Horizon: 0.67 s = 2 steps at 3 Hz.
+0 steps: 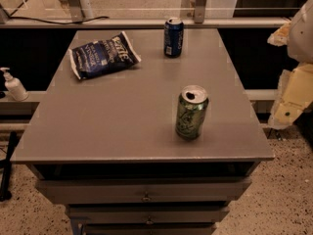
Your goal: Move green can near pepsi can
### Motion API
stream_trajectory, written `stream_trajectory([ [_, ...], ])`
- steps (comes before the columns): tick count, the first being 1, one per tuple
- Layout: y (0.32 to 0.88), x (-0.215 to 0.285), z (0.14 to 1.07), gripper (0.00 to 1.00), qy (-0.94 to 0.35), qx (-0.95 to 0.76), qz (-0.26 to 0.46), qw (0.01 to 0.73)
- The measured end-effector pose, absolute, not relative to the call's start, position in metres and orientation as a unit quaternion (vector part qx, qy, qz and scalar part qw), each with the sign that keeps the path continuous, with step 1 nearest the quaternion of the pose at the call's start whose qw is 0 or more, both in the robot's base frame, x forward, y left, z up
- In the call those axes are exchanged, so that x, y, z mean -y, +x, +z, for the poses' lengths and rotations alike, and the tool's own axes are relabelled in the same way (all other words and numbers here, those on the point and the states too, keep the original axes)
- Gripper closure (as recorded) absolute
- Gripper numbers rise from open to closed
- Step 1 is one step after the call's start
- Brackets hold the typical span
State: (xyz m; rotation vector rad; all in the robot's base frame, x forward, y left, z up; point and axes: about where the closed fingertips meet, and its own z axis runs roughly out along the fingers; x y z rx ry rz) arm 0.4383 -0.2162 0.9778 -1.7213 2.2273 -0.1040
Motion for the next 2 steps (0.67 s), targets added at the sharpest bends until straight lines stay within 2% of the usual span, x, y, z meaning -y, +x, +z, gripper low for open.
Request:
stream_trajectory([
  [1, 0.4383, 0.2162, 0.9779, 0.0, -0.603, -0.78, -0.036, 0.162],
  [2, 0.4414, 0.2189, 0.9762, 0.0, -0.592, -0.786, -0.006, 0.18],
])
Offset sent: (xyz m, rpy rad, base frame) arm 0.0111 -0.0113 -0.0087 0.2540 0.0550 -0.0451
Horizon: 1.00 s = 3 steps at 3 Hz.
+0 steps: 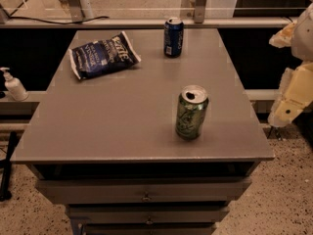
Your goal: Move green can near pepsi can
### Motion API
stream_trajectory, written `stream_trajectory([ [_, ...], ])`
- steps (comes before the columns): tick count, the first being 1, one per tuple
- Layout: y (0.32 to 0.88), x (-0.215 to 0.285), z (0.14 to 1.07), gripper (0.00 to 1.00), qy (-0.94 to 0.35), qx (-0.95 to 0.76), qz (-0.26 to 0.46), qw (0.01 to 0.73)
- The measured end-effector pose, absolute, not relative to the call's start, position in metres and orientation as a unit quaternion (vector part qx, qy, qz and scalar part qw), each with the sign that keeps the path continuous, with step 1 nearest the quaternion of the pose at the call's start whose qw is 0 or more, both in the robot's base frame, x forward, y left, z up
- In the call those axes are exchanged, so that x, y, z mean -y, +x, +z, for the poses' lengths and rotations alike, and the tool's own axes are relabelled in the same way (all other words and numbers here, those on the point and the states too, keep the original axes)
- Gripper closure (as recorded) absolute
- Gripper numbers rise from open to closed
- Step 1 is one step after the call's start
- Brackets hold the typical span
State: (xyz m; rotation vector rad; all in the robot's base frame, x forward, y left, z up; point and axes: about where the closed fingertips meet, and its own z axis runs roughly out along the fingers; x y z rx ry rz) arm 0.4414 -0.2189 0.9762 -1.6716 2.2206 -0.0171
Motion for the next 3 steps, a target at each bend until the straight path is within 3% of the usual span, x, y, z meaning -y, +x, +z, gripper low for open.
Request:
stream_trajectory([
  [3, 0.458, 0.175, 0.899, 0.0, -0.547, -0.74, 0.199, 0.338],
])
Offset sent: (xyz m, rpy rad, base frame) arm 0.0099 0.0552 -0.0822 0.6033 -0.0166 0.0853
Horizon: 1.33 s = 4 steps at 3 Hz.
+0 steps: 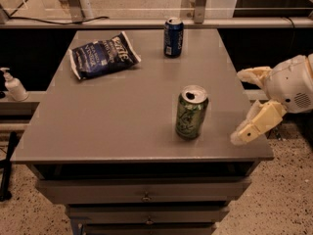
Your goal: Move green can near pepsi can
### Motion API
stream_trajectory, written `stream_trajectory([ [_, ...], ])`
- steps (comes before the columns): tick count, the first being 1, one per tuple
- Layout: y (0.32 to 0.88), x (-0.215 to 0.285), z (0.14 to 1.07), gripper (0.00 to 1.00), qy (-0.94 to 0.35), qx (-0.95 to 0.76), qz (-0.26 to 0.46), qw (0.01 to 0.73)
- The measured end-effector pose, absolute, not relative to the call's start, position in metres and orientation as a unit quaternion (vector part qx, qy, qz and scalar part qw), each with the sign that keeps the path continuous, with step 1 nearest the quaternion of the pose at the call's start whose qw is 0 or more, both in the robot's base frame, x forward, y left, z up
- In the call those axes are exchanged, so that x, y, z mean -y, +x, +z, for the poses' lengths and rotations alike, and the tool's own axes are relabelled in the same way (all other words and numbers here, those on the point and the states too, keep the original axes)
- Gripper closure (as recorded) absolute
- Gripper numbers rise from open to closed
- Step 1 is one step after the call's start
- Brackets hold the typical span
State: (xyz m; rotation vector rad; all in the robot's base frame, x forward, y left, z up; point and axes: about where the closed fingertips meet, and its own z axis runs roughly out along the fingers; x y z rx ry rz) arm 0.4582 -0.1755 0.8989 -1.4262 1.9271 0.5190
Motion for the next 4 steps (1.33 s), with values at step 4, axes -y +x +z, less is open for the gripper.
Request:
stream_trajectory([
  [4, 0.484, 0.118, 0.868, 0.0, -0.426, -0.658, 0.412, 0.465],
])
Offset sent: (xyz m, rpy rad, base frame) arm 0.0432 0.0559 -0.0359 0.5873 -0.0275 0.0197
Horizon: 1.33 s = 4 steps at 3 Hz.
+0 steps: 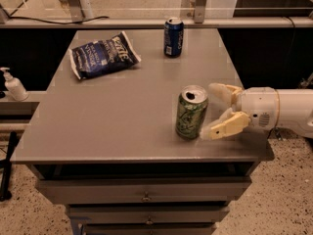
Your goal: Move green can near pepsi can
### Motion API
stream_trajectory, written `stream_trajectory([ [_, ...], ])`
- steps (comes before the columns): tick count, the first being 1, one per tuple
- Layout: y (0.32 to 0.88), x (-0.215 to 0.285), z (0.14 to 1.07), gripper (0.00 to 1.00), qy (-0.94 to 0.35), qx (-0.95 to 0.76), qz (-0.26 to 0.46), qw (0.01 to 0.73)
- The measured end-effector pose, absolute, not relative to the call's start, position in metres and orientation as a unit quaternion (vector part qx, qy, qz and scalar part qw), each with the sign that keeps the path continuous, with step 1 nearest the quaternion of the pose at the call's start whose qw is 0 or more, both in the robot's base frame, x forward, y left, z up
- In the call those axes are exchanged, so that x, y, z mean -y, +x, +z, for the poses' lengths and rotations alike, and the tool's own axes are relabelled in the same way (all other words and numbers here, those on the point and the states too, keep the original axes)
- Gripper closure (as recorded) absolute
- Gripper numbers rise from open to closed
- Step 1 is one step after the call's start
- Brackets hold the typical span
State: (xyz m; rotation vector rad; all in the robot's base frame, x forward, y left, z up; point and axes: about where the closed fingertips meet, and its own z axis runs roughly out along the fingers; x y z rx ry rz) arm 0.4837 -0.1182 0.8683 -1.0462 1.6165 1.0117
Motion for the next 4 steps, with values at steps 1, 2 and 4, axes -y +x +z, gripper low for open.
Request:
stream_trajectory([
  [1, 0.475, 0.111, 0.872, 0.0, -0.412, -0.638, 0.438, 0.481],
  [2, 0.464, 0.102, 0.884, 0.16, -0.421, -0.6, 0.452, 0.509],
  [4, 0.451, 0.086, 0.897, 0.62, -0.459, -0.563, 0.441, 0.527],
])
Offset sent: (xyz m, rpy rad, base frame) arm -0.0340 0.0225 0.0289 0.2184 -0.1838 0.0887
